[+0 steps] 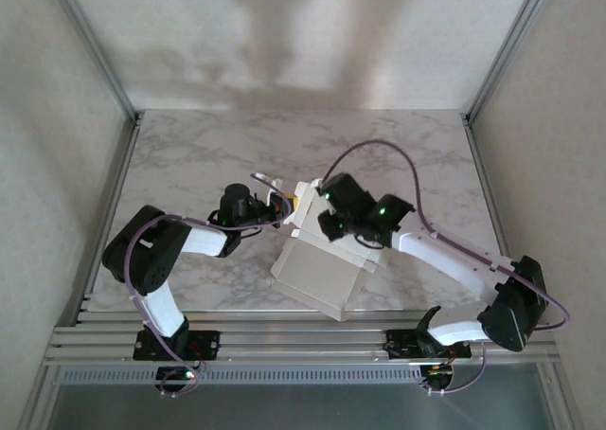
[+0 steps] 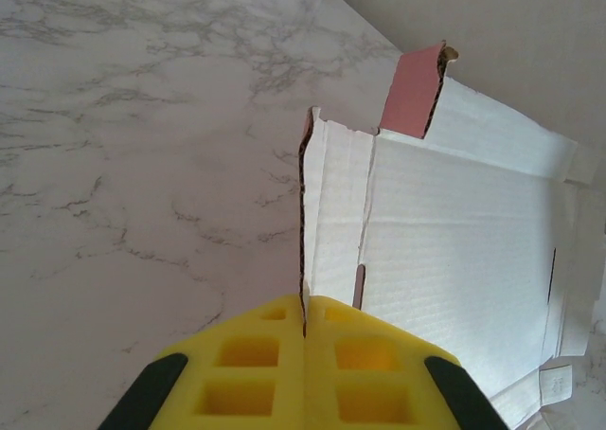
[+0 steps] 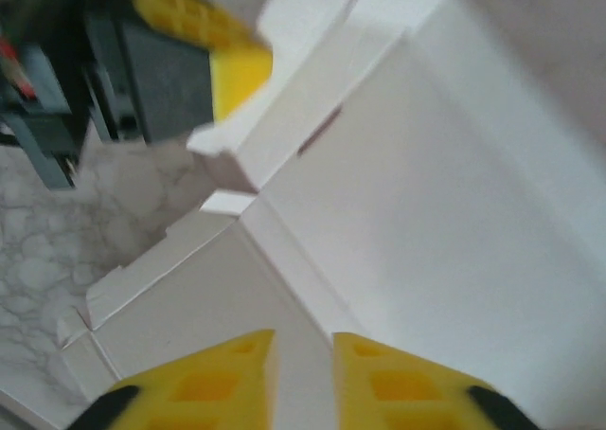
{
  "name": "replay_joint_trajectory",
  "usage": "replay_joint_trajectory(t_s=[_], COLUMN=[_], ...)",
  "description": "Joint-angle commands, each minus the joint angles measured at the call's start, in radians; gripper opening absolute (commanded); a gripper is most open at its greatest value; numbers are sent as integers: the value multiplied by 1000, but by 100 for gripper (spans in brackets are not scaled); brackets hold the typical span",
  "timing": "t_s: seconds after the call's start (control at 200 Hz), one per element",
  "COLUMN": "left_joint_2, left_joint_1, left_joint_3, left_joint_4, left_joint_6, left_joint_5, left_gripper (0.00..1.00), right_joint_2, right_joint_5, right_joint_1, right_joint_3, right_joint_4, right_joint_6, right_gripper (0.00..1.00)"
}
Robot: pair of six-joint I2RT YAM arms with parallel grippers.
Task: Fold the paper box
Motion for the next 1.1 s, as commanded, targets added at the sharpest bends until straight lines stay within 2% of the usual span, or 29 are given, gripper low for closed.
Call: replay_joint_trajectory(t_s=[0.0,0.09,0.44,0.771,1.096], left_joint_2=[-15,-11,-10,-33,-42], left_joint_1=[5,4,2,-4,-24], left_joint_3=[11,17,-24,-82,-156], left_joint_4=[35,24,46,64,87], left_joint_6=[20,25,30,39,62], left_joint_5=[0,-2,-17,-34,-63], left_gripper=[0,0,0,0,0], right_joint_2=[12,49,208,386,407], right_joint_5=[16,9,147,194,191], right_joint_1=[64,96,116,115,110], right_joint_3=[-120,-174,-210,-162,-174], right_joint_4=[153,216,286,280,283], right_joint_6=[186,227,299,331,372], right_gripper=[8,0,0,0,0])
